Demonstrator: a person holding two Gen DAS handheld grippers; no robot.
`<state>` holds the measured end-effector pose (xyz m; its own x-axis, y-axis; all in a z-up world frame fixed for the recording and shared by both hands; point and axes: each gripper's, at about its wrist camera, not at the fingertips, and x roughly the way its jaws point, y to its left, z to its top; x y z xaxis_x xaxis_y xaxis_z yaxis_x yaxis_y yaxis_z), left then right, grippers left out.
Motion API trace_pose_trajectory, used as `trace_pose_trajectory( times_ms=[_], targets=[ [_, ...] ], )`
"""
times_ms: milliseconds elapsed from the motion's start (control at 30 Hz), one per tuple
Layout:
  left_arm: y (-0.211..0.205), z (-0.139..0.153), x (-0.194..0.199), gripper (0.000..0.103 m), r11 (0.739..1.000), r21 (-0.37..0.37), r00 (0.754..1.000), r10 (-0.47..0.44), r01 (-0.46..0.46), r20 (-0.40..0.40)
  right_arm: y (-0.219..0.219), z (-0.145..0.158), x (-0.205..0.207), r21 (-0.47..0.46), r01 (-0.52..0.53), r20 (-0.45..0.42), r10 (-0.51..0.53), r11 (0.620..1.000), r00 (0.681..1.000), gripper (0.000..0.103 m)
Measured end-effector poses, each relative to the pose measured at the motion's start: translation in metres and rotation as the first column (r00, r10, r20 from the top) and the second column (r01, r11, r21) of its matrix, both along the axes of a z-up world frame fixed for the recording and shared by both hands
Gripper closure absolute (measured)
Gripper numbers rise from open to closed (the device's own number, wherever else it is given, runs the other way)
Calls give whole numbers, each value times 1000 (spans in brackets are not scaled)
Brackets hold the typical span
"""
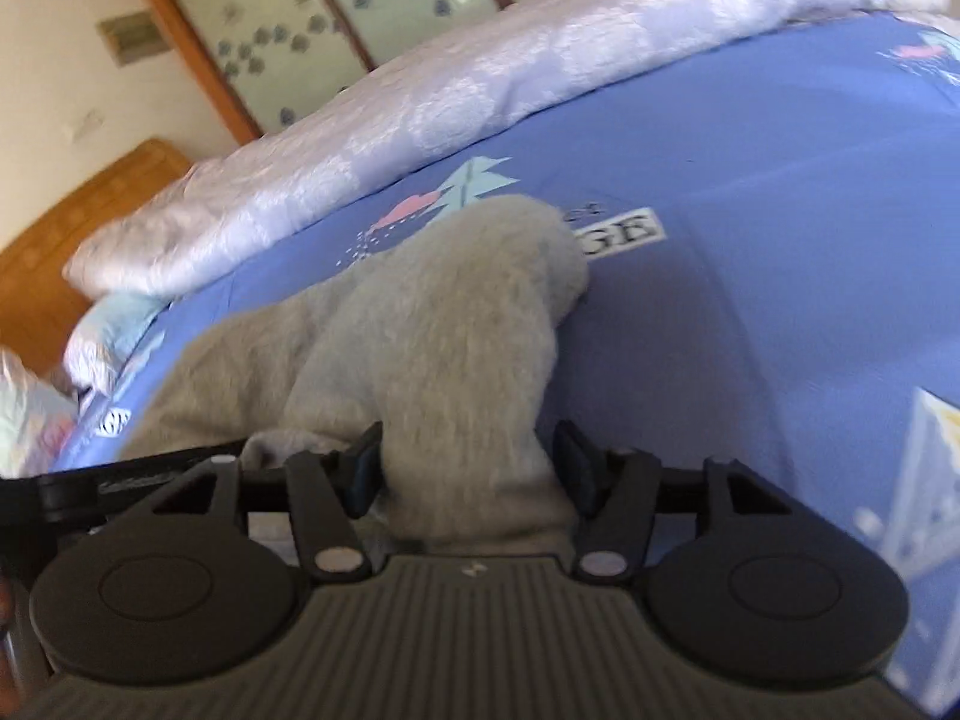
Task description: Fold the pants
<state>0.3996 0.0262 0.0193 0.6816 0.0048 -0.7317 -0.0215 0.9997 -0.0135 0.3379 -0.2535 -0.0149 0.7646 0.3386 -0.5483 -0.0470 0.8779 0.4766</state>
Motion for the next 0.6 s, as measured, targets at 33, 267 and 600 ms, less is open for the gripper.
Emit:
trace_pose_trajectory(
  times_ms=[33,267,600],
  targets=[
    [-1,9,-14,8,999,40,1000,22,-22,2,-2,7,-16,-2,18,4,-18,1000,1000,41],
    [-13,42,-152,7,990,142,999,18,-13,-34,8,49,-148,-81,37,-19,-38,996,999,41],
    [-4,71,-312,0,997,73,999,19,-17,-33,34,66,-307,-180,-8,9,10,984,1000,30]
  ],
)
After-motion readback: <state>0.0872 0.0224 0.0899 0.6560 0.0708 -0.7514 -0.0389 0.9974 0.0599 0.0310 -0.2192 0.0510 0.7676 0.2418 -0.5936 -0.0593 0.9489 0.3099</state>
